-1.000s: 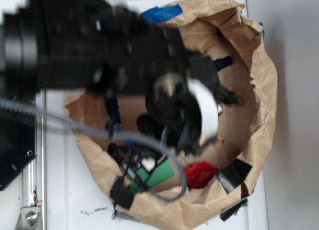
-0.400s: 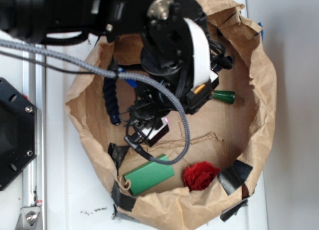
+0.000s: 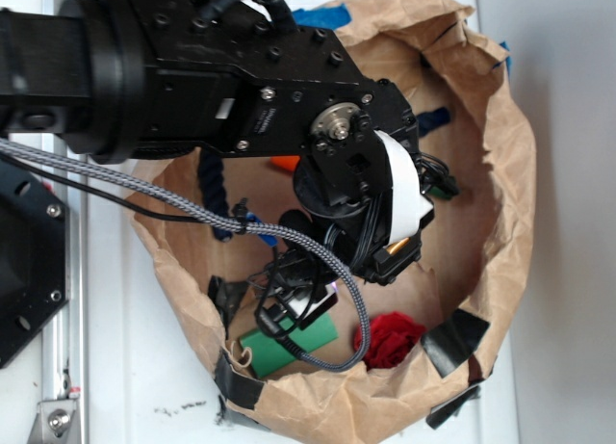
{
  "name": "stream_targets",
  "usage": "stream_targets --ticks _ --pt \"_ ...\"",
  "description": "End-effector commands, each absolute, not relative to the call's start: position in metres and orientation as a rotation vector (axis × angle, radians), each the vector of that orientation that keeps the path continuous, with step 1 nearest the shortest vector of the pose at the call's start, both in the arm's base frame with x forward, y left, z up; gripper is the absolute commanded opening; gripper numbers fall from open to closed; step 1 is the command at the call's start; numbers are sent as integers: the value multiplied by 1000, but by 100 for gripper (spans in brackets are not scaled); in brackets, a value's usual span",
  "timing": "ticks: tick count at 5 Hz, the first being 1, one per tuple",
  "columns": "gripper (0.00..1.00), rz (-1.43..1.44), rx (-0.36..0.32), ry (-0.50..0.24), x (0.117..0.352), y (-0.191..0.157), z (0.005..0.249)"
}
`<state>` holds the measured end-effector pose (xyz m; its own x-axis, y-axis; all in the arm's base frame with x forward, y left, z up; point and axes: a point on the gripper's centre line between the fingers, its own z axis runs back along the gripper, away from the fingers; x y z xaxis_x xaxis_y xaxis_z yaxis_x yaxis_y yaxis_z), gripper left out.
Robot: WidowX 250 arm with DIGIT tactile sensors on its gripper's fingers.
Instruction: Grab the red paper.
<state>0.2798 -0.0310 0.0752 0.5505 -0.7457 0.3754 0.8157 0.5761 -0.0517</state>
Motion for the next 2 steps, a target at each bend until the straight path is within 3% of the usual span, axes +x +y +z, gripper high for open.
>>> stream_targets --ticks 1,2 --pt "100 -963 -240 -395 316 -47 76" --pt "100 -976 -289 -400 327 -47 72"
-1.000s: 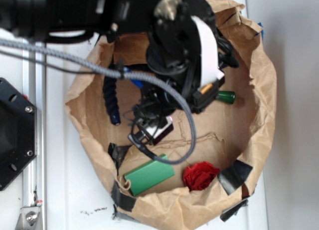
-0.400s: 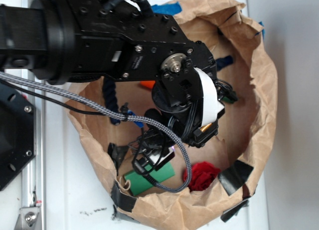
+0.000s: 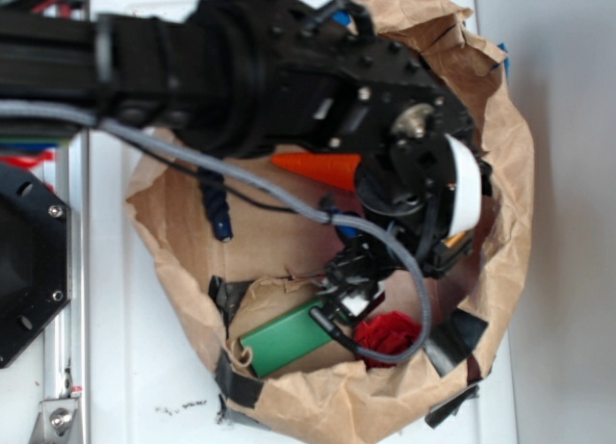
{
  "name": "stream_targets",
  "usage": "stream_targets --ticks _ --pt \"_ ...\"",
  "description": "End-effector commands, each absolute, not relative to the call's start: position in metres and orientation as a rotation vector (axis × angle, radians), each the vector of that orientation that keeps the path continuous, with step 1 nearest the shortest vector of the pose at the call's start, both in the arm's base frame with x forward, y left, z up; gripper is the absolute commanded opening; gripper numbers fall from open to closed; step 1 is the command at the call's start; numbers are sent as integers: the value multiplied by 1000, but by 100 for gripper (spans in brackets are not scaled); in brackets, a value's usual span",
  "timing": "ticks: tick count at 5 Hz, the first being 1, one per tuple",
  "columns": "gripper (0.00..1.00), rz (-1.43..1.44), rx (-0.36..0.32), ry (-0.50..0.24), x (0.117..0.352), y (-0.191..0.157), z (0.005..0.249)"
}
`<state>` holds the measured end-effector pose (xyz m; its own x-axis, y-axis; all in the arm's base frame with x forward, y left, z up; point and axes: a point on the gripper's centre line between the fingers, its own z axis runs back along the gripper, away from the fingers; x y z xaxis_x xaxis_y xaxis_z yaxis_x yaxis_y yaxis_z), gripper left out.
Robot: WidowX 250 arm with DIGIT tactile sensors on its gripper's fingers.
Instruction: Grab the red paper.
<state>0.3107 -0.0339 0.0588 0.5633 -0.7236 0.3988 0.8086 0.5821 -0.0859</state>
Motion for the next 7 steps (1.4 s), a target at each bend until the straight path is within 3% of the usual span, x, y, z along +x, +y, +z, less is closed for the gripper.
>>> stream_targets --ticks 1,3,7 --pt "100 -1035 -292 -381 319 -53 77" --pt "100 -1084 -257 -364 286 -55 94" --pt "100 -1084 -257 -364 286 -55 94"
